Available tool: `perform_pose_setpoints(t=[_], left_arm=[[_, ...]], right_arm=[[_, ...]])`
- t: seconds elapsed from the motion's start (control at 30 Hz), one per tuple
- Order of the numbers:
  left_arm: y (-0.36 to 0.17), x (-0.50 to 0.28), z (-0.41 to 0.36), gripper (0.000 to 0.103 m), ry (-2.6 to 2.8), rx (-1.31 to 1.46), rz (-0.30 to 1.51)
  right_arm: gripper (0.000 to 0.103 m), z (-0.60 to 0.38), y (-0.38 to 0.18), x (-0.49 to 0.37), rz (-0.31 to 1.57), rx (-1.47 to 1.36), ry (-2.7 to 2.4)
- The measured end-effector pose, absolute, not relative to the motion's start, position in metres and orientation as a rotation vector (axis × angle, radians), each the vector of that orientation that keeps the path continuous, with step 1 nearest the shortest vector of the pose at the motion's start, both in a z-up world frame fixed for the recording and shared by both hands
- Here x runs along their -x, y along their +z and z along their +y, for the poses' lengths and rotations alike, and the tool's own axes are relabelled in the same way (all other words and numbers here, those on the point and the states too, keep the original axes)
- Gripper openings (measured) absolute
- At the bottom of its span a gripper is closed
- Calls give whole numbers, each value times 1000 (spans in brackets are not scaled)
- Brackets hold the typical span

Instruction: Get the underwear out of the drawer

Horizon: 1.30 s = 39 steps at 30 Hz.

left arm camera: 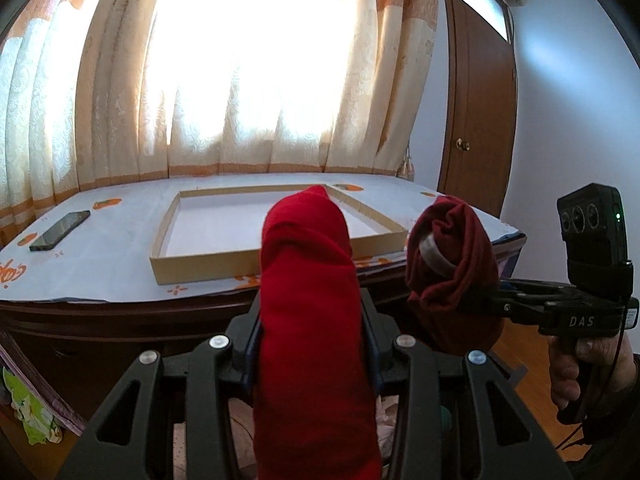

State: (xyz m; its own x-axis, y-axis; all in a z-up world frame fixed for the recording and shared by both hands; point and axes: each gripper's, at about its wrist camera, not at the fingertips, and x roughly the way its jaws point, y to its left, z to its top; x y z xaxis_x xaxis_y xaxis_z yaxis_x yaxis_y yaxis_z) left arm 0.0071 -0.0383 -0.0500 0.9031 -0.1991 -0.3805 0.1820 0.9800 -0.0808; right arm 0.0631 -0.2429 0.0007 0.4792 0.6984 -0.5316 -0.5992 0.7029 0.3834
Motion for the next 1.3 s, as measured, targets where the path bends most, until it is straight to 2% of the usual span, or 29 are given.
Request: perform_pose_setpoints(t=[0.83, 1.3], left_arm=[[-31, 1, -32, 40, -153, 28, 244], [-16, -22, -37, 40, -156, 21, 249]], right_arm=[[41, -249, 26, -59, 579, -178, 790], [41, -236, 47, -79, 553, -178, 784]])
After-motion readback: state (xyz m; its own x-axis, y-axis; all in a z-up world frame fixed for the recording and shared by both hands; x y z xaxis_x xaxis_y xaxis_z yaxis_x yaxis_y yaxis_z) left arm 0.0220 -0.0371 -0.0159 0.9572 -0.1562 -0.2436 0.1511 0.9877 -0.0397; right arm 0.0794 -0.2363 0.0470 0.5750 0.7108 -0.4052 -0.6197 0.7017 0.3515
